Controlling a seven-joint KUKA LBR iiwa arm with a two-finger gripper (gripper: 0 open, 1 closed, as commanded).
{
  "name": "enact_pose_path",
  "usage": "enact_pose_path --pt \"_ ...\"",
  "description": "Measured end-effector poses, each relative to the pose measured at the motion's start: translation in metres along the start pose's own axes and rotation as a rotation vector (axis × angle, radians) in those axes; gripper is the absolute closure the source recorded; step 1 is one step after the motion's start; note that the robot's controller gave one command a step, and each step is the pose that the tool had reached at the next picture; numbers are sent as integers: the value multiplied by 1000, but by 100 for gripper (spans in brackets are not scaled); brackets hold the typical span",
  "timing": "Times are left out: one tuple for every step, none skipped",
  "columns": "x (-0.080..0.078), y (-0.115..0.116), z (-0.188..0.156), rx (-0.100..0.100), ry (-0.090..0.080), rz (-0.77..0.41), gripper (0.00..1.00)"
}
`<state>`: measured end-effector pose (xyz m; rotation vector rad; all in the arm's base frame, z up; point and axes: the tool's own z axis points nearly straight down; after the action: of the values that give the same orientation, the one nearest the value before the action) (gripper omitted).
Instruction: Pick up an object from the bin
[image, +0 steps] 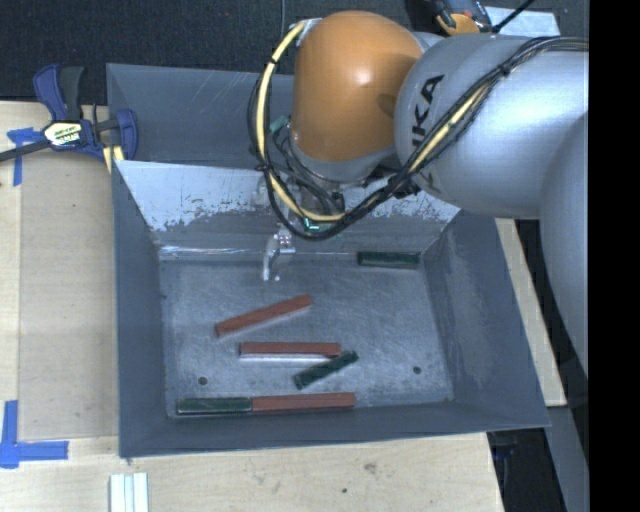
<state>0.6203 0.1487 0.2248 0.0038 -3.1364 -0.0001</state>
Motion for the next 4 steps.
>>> enact_pose_path --pt "-2 -1 -5 -1 -9 2 0" --pt "14 -13 66 -1 -12 -22 0" --pt "22 -21 102 1 -1 -34 0" --pt "33 -35 97 0 -7 61 0"
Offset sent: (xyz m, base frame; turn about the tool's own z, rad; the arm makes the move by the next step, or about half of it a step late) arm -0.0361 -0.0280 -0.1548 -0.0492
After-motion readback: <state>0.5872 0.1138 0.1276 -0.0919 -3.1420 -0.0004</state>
